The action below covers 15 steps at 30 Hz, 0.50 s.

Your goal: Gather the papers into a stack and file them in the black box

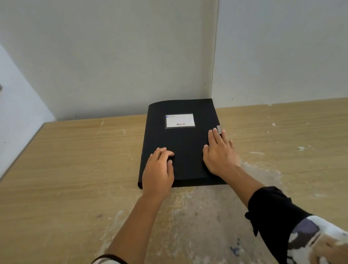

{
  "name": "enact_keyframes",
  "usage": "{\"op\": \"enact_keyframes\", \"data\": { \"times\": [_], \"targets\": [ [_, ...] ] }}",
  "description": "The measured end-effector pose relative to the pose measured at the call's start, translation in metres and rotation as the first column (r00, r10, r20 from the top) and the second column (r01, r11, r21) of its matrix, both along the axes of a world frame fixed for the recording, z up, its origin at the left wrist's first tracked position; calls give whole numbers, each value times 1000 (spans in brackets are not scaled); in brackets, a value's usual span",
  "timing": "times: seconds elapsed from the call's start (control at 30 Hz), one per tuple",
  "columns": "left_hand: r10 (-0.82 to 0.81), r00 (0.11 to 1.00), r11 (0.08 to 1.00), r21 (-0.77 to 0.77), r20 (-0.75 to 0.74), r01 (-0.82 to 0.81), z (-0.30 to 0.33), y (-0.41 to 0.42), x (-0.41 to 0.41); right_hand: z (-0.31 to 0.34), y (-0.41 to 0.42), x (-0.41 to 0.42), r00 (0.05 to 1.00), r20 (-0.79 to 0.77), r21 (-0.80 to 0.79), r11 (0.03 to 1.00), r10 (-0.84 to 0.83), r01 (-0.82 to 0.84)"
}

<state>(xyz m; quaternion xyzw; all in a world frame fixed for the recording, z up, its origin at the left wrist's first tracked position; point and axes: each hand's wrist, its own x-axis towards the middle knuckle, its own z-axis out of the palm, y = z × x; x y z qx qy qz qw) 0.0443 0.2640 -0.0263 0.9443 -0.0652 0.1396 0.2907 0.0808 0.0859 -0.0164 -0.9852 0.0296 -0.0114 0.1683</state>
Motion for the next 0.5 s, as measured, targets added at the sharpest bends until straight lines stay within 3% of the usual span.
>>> {"op": "enact_keyframes", "data": {
  "times": [0.33,0.5],
  "targets": [
    [5,999,993,114,53,-11,11,-5,0,10,-9,2,999,40,125,992,11,-16],
    [-53,989,983,180,139,28,52,-24,17,48,-35,6,965,253,72,993,73,-94]
  ]
}}
